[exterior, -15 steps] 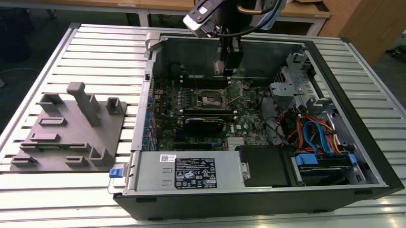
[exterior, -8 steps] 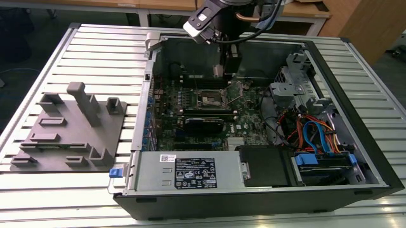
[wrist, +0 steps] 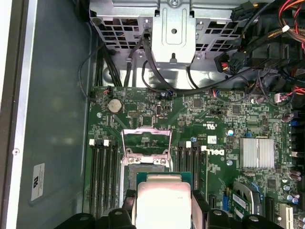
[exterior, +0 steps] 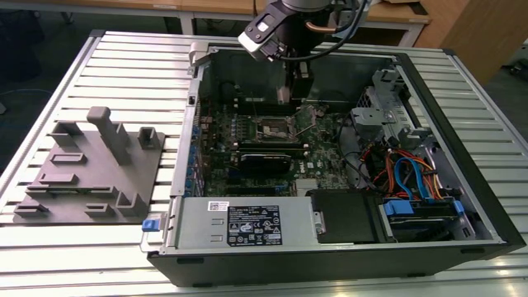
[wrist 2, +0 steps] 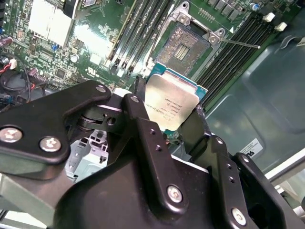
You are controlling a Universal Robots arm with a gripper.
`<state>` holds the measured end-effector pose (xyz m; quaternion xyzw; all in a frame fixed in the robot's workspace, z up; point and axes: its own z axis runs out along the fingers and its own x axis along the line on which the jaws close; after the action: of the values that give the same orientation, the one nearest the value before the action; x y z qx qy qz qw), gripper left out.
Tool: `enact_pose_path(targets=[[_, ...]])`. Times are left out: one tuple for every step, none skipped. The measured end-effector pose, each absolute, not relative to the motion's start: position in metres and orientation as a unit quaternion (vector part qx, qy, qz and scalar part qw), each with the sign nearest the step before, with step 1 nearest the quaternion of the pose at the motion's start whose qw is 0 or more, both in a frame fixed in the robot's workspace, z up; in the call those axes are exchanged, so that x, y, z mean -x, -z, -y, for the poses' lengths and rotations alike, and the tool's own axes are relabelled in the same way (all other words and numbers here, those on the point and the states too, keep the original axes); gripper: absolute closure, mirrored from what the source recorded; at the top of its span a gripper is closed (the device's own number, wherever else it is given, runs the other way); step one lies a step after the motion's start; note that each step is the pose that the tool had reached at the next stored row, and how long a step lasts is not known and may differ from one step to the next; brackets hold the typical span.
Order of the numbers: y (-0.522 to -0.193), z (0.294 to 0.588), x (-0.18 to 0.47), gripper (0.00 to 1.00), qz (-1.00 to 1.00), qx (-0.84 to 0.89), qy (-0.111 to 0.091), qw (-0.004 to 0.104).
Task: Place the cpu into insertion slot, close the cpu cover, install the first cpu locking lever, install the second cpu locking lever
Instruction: 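Place the cpu into insertion slot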
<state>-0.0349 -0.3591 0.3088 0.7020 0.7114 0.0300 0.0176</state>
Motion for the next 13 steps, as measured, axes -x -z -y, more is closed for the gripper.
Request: enact_pose_path(targets=[[-0.3081, 0.3591, 0.0349, 0.46, -0.711, -0.702, -0.030, 0.018], [-0.3074, 0.3591, 0.0349, 0.46, -0.711, -0.702, -0.030, 0.018], [-0.3067, 0.3591, 0.0349, 0.46, -0.711, -0.702, -0.030, 0.018], [-0.3061, 0.3591, 0.0349, 0.46, -0.711, -0.702, -0.030, 0.018], [-0.3056, 0.3590, 0.0349, 0.46, -0.711, -0.702, -0.030, 0.018], [-0.3055, 0.3591, 0.0349, 0.46, -0.711, -0.702, -0.030, 0.018], [-0.3055, 0.3591, 0.0349, 0.46, -0.711, -0.702, -0.030, 0.018], [-0.3055, 0.3591, 0.0349, 0.46, -0.711, -0.702, -0.030, 0.018], [-0.3052, 0.3591, 0.0349, 0.46, -0.711, -0.702, -0.030, 0.018], [-0.3049, 0.3591, 0.0349, 0.46, -0.711, -0.702, -0.030, 0.018], [-0.3049, 0.3591, 0.0349, 0.46, -0.711, -0.702, -0.030, 0.018], [-0.3049, 0.3591, 0.0349, 0.46, -0.711, -0.702, -0.030, 0.018], [-0.3048, 0.3591, 0.0349, 0.46, -0.711, -0.702, -0.030, 0.018]])
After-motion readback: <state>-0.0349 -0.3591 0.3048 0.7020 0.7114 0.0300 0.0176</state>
